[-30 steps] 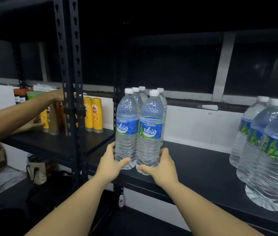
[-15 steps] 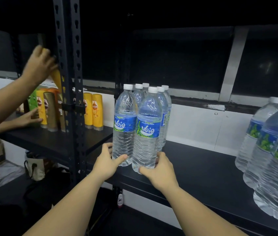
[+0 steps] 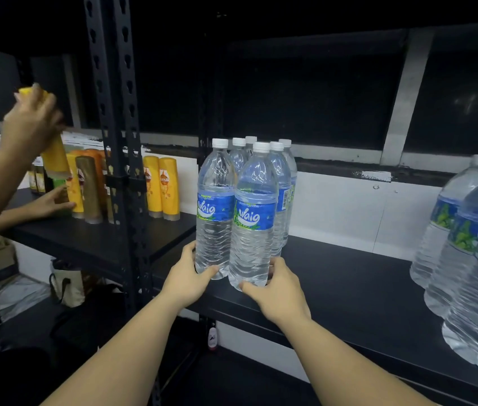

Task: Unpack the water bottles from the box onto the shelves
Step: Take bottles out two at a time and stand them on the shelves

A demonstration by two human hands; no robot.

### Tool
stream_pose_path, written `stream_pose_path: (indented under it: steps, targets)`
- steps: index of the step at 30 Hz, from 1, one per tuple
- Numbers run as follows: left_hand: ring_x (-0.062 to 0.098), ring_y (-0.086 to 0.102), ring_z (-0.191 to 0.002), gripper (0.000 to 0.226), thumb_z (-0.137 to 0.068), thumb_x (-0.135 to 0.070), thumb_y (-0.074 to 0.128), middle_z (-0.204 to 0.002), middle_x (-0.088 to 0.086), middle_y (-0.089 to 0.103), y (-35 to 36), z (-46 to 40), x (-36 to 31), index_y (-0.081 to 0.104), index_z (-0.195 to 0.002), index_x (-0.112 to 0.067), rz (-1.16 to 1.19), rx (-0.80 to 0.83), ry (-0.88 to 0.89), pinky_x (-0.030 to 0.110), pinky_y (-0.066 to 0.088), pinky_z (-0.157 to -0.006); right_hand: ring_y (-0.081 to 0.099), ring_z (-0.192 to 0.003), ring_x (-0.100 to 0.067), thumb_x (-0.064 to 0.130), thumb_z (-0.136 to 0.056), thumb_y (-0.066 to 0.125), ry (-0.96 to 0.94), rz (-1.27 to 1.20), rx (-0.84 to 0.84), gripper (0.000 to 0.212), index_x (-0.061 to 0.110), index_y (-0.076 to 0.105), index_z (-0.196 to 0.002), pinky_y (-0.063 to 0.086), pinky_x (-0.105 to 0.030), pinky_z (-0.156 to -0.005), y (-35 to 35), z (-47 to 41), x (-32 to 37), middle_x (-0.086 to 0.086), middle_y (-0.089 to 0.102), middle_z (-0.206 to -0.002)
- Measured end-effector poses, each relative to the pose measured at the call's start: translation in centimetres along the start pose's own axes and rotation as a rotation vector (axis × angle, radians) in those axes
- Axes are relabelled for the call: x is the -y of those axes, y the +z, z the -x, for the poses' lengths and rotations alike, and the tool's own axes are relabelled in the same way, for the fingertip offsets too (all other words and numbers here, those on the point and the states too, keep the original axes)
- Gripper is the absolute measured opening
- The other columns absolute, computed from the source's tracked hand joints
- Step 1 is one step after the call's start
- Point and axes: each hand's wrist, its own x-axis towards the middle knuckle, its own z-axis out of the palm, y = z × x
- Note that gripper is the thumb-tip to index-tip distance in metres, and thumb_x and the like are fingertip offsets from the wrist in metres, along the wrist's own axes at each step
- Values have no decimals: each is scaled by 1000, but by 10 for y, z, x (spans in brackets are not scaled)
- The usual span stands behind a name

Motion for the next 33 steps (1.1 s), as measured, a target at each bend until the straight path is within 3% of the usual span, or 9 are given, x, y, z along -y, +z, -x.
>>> stream_pose_path:
  steps: [6, 17, 23, 28, 33]
  targets:
    - [19, 60, -130, 79, -99, -34, 71, -142, -12, 61, 2, 0, -4, 23, -161, -29, -36, 11, -4, 35, 44, -96, 66, -99, -11, 71, -72, 76, -5, 75, -21, 61, 40, 47, -115, 60, -42, -82, 2, 2, 0, 20, 64, -111]
    - [25, 62, -129, 78, -100, -38, 68, -145, -5, 63, 8, -1, -4, 22, -163, -28, -111, -35, -6, 33, 43, -90, 67, -103, -10, 63, -75, 82, -31, 19, -3, 59, 44, 49, -121, 60, -44, -87, 3, -5, -7, 22, 67, -115]
    - [26, 58, -135, 76, -103, -34, 65, -150, -6, 59, 9, 0, -9, 20, -164, -30, -128, -11, 25, 35, 44, -96, 66, -112, -18, 66, -80, 74, -45, 94, -13, 66, 38, 47, -133, 58, -44, -90, 7, -4, -6, 14, 65, -127]
    - [24, 52, -141, 76, -98, -35, 71, -154, -3, 54, 9, -2, -8, 29, -161, -31, -99, -40, 41, 43, 44, -111, 63, -120, -23, 64, -85, 72, -34, 127, -6, 66, 32, 46, -137, 57, -46, -94, 9, -8, -9, 6, 64, -133]
    - [26, 55, -138, 78, -98, -36, 71, -153, -4, 57, 11, -6, -8, 26, -162, -34, -108, -39, 38, 40, 46, -108, 61, -121, -26, 62, -89, 70, -23, 157, -5, 65, 29, 45, -141, 57, -46, -95, 10, -11, -11, 2, 63, -133]
